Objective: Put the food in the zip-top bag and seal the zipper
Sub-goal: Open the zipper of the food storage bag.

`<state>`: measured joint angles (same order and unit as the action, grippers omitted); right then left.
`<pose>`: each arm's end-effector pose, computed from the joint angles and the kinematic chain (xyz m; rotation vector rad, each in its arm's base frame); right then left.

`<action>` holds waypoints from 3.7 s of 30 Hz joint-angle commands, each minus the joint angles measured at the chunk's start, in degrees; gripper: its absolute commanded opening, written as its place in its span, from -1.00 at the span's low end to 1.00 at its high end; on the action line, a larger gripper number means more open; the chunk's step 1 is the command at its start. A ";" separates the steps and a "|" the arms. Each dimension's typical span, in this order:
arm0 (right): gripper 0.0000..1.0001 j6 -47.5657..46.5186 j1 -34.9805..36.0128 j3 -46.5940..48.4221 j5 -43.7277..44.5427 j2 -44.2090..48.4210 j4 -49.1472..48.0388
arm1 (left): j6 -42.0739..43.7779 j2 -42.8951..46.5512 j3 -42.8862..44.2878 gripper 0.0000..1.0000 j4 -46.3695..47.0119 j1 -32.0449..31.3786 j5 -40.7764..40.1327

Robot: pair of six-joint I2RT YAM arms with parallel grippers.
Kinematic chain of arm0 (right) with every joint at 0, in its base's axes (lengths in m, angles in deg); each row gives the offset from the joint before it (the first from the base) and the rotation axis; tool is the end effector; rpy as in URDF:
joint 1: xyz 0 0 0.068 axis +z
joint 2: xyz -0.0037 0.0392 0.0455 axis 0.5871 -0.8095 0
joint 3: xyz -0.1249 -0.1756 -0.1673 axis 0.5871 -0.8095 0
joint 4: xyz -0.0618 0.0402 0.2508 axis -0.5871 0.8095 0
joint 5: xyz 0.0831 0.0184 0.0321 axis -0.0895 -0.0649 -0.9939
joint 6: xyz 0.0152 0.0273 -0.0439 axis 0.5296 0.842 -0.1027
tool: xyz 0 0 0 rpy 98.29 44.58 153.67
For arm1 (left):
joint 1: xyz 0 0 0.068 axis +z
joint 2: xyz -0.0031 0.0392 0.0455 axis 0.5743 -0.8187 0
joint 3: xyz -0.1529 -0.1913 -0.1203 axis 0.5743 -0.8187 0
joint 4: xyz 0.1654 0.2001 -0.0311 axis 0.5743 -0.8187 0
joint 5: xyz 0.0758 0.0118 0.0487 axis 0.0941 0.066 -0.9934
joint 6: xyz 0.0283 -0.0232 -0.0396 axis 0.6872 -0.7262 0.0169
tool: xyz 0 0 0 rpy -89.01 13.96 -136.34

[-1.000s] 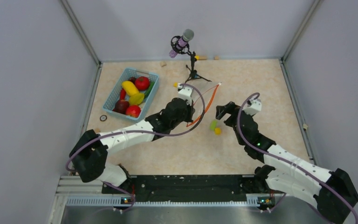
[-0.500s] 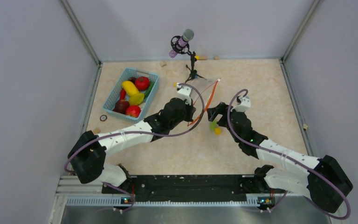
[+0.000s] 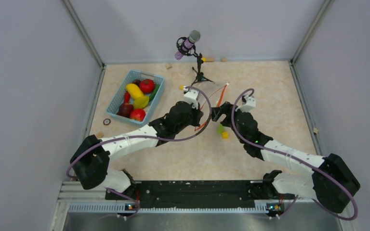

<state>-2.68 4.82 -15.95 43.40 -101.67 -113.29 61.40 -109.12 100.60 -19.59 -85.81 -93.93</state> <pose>0.1882 0.1450 0.2347 0.2704 1.7758 0.6956 0.2131 -0.2488 0.2672 0.3651 1.9547 -0.6190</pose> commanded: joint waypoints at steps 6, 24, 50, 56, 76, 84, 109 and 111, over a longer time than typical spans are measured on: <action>-0.25 -6.14 -0.31 8.75 3.46 -8.73 3.94 | -1.60 5.33 -1.90 -1.00 3.79 -0.04 0.56; -1.00 -34.70 -3.87 40.78 1.82 -3.44 54.04 | -23.15 6.51 -4.50 -0.94 4.70 0.30 -27.20; -1.00 -28.56 -0.61 44.66 -19.18 -29.70 43.61 | -21.39 -0.18 -6.38 0.97 7.32 9.26 -8.95; -1.00 -23.39 -0.64 42.74 -20.62 -27.36 40.70 | -18.58 0.26 -9.71 0.97 14.03 9.40 -2.15; -1.00 -29.25 -0.59 41.33 -18.30 -20.24 48.56 | -14.80 -1.11 -8.09 0.95 5.33 9.79 -11.90; -1.00 -56.70 -0.58 44.45 -3.65 -16.17 49.14 | -16.10 -0.71 -6.44 0.94 0.65 12.94 -13.31; -1.00 -65.50 5.54 54.23 3.64 -27.25 56.00 | -7.88 9.58 -5.14 0.96 1.79 12.73 18.53; -1.00 -61.38 4.00 55.99 2.74 -27.15 55.54 | -8.23 11.78 -6.63 0.97 1.98 12.79 18.38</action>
<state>-71.27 10.79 35.54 46.20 -128.66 -54.35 50.23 -103.52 95.91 -21.93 -72.00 -83.84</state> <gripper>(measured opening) 0.003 0.982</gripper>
